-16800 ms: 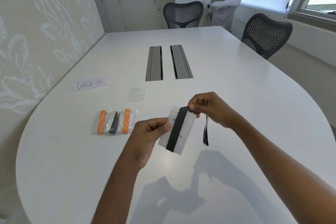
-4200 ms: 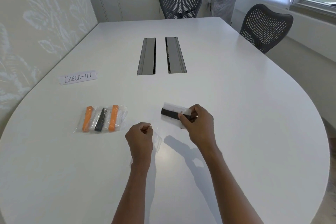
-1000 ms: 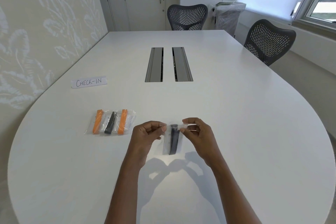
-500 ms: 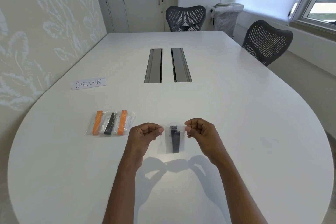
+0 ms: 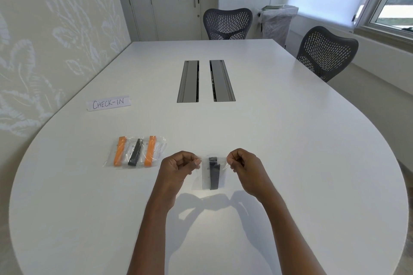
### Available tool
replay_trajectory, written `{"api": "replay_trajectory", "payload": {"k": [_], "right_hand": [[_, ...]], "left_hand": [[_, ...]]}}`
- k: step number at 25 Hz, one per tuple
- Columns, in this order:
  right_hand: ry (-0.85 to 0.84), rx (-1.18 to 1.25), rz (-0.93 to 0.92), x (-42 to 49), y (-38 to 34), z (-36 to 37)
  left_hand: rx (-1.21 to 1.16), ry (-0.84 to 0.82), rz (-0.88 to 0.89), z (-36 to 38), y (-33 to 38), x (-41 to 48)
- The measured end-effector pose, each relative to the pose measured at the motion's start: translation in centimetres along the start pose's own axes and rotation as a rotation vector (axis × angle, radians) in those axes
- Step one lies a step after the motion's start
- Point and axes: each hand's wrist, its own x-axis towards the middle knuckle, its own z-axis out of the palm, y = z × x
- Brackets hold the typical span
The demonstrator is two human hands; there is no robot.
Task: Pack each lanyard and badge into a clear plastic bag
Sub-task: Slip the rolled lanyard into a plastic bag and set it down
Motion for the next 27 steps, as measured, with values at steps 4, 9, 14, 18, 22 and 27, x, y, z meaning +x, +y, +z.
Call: {"api": "replay_trajectory", "payload": {"k": [4, 9, 14, 18, 22, 27], "right_hand": [[0.013, -0.032, 0.012, 0.0, 0.1, 0.5], [-0.008, -0.139, -0.126, -0.2, -0.1, 0.9], [-0.021, -0.143, -0.316, -0.2, -0.6, 1.6], [0.074, -0.015, -0.343, -0.1, -0.6, 1.6], [-0.085, -0.025, -0.153, 0.3, 0.8, 0.0], [-0.117, -0.057, -0.098, 0.2, 2.3, -0.2]], "left_hand": [[0.002, 0.014, -0.009, 0.0, -0.1, -0.1], [0.207, -0.042, 0.042, 0.1, 0.5, -0.2], [0.516, -0.126, 0.142, 1.8, 1.6, 0.4], [0.526, -0.075, 0.205, 2.4, 1.6, 0.6], [0.374, -0.014, 0.189, 2.1, 1.5, 1.1], [0.270, -0.007, 0.155, 2.0, 1.2, 1.4]]}}
